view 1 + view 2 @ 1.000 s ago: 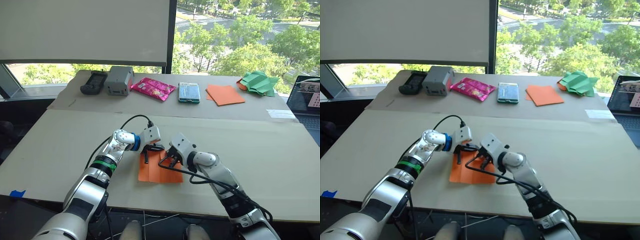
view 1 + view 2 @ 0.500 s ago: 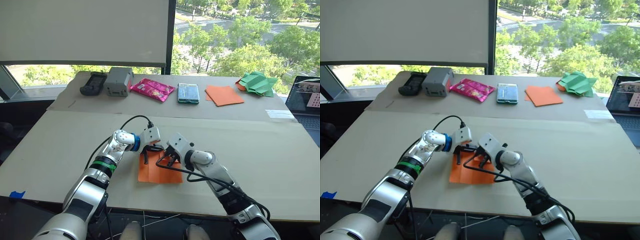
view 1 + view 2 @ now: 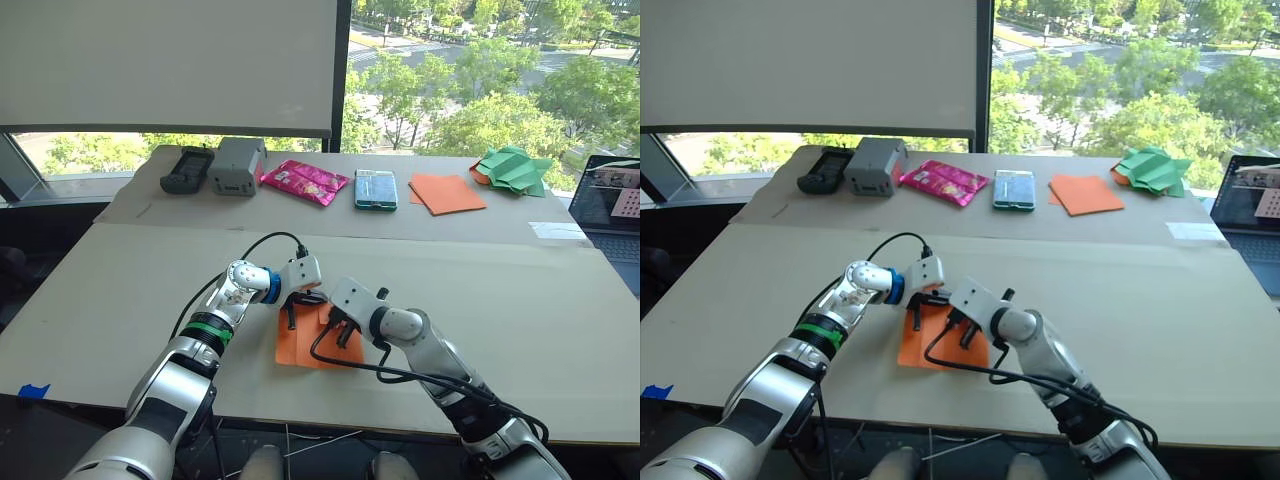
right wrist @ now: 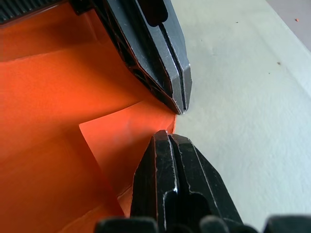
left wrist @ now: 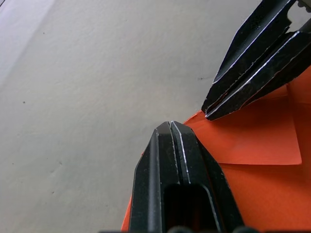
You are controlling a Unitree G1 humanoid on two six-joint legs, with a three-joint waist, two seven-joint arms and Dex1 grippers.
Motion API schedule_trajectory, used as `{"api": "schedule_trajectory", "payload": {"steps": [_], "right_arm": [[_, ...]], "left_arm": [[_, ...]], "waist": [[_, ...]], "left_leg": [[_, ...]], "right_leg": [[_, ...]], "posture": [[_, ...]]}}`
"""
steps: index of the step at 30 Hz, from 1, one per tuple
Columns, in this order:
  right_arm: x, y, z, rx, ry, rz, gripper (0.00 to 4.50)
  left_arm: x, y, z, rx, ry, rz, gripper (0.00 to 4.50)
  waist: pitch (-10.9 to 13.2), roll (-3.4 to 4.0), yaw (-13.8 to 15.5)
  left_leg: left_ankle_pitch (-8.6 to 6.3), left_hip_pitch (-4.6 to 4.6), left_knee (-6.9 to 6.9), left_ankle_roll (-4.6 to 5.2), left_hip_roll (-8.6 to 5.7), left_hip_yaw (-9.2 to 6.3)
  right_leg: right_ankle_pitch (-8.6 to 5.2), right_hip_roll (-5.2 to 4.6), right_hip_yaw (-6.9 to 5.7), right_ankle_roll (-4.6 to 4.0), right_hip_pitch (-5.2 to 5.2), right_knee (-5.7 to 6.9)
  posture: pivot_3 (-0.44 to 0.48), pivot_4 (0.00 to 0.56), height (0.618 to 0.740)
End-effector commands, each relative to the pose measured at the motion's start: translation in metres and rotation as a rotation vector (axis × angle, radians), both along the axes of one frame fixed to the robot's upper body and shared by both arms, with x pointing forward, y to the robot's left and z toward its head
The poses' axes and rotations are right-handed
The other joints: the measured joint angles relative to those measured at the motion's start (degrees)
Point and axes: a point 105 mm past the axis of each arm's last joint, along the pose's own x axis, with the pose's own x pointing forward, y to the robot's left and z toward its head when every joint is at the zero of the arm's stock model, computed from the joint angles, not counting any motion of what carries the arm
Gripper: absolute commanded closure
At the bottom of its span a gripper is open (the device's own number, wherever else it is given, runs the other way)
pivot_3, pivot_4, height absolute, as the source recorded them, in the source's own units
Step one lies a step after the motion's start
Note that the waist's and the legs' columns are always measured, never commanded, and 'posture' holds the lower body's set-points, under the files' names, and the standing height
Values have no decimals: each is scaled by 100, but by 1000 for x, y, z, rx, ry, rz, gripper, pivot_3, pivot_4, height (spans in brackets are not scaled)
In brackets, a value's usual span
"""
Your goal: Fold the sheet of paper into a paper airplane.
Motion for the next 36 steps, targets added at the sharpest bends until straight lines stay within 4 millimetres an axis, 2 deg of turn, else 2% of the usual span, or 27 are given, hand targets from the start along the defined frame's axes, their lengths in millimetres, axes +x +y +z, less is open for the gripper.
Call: {"api": "schedule_trajectory", "payload": {"steps": [1, 16, 36], "right_arm": [[-24, -14, -48, -98, 190, -18, 4484], [-41, -42, -68, -78, 312, -125, 4484], [-63, -77, -71, -69, 367, -239, 4484]], "left_arm": [[-10, 10, -24, 73, 73, 1, 4500], [-12, 11, -26, 77, 83, -7, 4500], [-14, 10, -27, 79, 88, -15, 4500]], "waist": [[-7, -3, 1], [-48, -30, 28], [-48, -40, 93]], "left_leg": [[-1, 0, 0, -2, 0, 0], [-14, 9, 0, -21, 1, 0], [-21, 8, 0, -34, -1, 3]], "right_leg": [[-1, 0, 0, -1, 0, 0], [-16, -3, -1, -4, 13, 0], [-28, -12, -8, 1, 27, -11]], "posture": [[0, 150, 702], [0, 150, 702], [0, 150, 702]]}}
